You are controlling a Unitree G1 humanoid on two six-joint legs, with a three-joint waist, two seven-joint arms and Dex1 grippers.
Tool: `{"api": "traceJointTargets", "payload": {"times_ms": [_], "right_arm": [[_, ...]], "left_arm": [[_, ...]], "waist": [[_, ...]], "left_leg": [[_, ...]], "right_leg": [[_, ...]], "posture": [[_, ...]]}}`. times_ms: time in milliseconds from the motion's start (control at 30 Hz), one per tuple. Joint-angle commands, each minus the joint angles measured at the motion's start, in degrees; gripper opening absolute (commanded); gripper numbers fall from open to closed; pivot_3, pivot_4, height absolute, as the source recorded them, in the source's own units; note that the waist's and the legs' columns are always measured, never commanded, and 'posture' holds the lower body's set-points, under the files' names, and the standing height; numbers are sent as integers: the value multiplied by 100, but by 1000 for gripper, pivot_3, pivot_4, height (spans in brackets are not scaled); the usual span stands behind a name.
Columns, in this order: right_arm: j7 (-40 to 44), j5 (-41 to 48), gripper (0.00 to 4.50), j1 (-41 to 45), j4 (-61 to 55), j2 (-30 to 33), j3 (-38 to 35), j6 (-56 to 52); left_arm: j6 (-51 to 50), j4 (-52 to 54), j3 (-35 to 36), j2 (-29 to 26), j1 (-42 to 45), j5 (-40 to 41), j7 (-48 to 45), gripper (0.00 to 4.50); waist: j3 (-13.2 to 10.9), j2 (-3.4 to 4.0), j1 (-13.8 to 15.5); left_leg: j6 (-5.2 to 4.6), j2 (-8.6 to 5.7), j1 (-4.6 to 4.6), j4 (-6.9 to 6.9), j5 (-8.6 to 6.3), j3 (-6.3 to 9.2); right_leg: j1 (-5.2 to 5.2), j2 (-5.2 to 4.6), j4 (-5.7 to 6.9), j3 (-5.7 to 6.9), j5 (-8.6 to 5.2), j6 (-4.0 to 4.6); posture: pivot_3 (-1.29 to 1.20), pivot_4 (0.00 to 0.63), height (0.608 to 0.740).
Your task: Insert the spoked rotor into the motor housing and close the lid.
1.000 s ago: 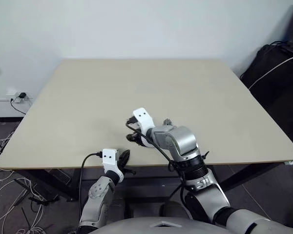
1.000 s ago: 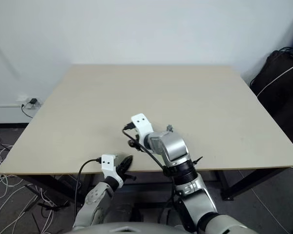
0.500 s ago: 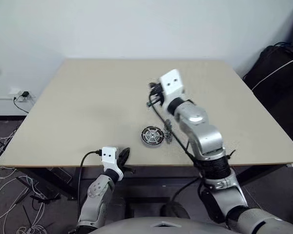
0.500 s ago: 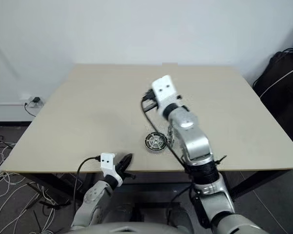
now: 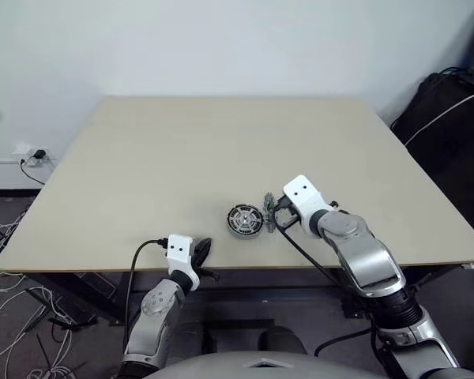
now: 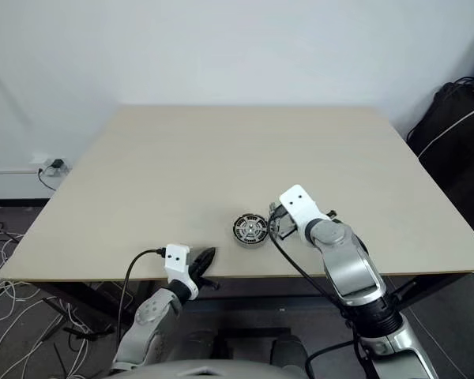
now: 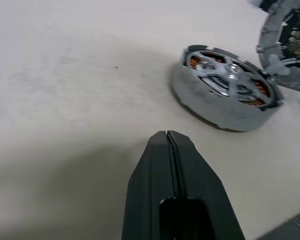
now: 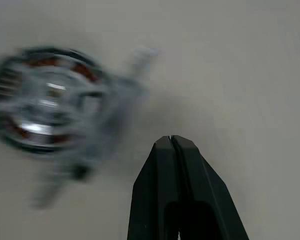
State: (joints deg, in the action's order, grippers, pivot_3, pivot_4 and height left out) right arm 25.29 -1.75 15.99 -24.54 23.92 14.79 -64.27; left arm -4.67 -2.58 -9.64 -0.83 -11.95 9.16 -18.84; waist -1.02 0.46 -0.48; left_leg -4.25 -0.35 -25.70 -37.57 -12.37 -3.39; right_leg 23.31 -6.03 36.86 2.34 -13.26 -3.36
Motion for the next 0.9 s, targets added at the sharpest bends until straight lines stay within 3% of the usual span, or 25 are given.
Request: {"api": "traceJointTargets", "payload": {"times_ms": [33,533,900], "right_arm": [[135,486,34,124,-443,-310,-387,-240],[286,1051,34,217,-184,-135,-96,-132],[287,1007,34,488,753,-305,328,428]], "left_arm": [[-30,272,-42,-26,101,3,-40,0],[-40,296,-2,-42,64,30,-14,0],[-75,346,-29,-52,35,17,-10,0]], "waist": [[-2,-4,6],[-4,-8,51],[-4,-8,55]], "left_leg": [[0,0,0,-3,0,0],[-2,-4,-2,-1,-2,0],[-2,-6,-1,-2,-2,-1]], "right_leg": [[-2,-1,-1,0,0,-2],[-1,-29,-6,1,3,-5],[-2,-12,-6,1,3,-5]], "posture": [[0,0,740],[0,0,740],[0,0,740]]}}
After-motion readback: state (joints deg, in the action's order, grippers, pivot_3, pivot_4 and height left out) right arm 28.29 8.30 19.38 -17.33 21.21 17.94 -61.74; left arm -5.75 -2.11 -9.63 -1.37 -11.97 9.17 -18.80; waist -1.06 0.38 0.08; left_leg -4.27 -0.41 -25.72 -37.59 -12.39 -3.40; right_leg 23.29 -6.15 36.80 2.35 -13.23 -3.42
